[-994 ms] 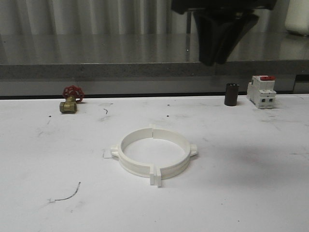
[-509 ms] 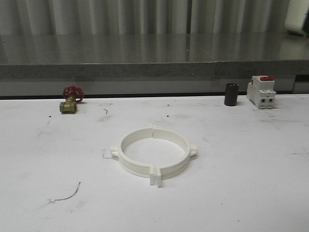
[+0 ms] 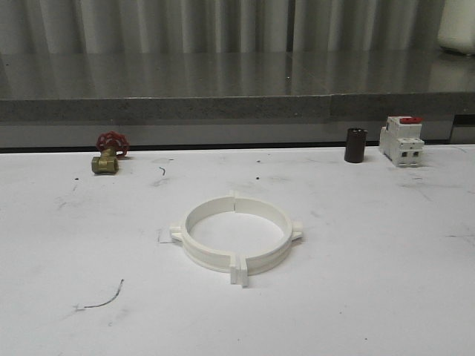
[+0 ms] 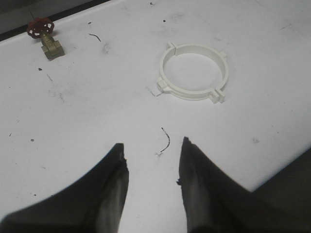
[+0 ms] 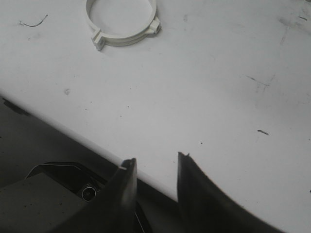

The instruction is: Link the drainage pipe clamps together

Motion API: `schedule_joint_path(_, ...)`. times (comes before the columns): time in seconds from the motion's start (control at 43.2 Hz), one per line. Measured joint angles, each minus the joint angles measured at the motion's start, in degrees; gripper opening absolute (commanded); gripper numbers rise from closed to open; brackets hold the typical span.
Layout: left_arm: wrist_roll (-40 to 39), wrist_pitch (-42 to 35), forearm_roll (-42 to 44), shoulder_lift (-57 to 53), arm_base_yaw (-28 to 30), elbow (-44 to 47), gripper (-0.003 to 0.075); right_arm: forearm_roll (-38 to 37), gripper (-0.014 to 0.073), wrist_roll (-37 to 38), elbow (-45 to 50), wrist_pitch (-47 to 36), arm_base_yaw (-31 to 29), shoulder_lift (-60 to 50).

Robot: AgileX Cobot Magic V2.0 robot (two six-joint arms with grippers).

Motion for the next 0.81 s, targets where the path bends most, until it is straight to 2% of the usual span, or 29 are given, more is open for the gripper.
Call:
schedule_joint_path(0.093, 0.0, -0.1, 0.0, 0.0, 0.0, 0.0, 0.0167, 0.0, 0.0136, 0.0, 1.0, -0.5, 0.0, -1.1)
schedule_joint_path(0.231, 0.0, -0.1, 0.0, 0.0, 0.0, 0.0, -0.0015, 0.0, -0.0068, 0.0, 1.7, -1.1, 0.0, -1.3)
schedule_joint_path(0.809, -0.1, -0.3, 0.0, -0.1, 0.0, 0.2, -0.002, 0.0, -0.0067, 0.0, 1.7, -1.5, 0.0, -1.3)
